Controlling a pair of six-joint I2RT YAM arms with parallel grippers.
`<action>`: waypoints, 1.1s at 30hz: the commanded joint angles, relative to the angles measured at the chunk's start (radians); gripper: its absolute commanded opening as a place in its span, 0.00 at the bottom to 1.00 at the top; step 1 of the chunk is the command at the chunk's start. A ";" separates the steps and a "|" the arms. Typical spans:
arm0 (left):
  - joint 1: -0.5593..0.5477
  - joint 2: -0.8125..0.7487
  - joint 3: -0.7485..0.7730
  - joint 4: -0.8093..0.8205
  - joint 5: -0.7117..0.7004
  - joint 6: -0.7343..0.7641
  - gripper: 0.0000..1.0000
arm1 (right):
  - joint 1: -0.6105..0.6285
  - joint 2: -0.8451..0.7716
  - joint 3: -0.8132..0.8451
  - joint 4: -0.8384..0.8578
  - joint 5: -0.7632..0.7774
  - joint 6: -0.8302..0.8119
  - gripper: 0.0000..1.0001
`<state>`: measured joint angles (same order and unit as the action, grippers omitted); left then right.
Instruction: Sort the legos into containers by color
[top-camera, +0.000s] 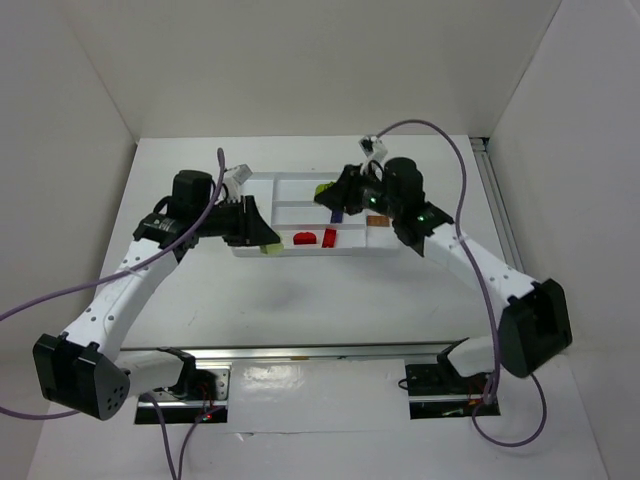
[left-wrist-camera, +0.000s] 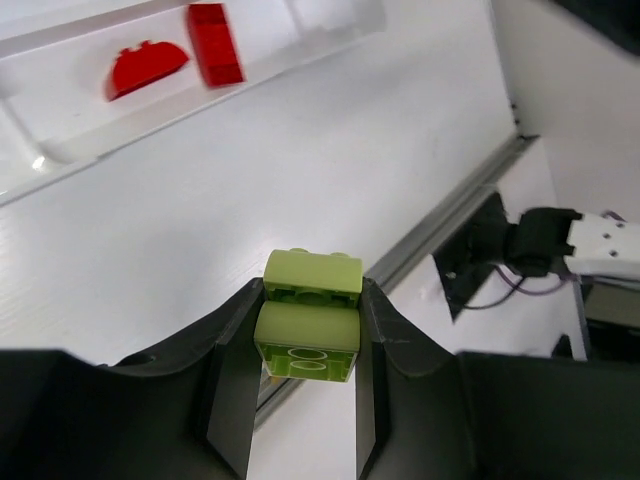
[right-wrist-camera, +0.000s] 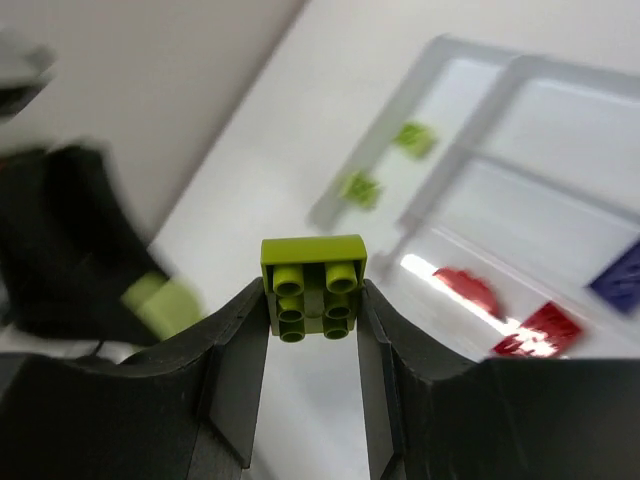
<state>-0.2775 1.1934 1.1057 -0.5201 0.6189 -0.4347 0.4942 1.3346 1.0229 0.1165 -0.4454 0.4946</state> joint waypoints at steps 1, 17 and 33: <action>0.001 -0.008 0.045 -0.034 -0.160 -0.039 0.00 | 0.018 0.164 0.181 -0.219 0.411 -0.059 0.00; 0.098 0.109 0.075 -0.054 -0.104 -0.041 0.00 | 0.038 0.824 0.791 -0.365 0.613 -0.120 0.00; 0.107 0.155 0.106 -0.035 -0.042 -0.032 0.00 | 0.038 0.956 1.030 -0.459 0.591 -0.129 0.52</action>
<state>-0.1768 1.3445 1.1717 -0.5758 0.5354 -0.4740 0.5220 2.3310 1.9930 -0.3237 0.1360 0.3794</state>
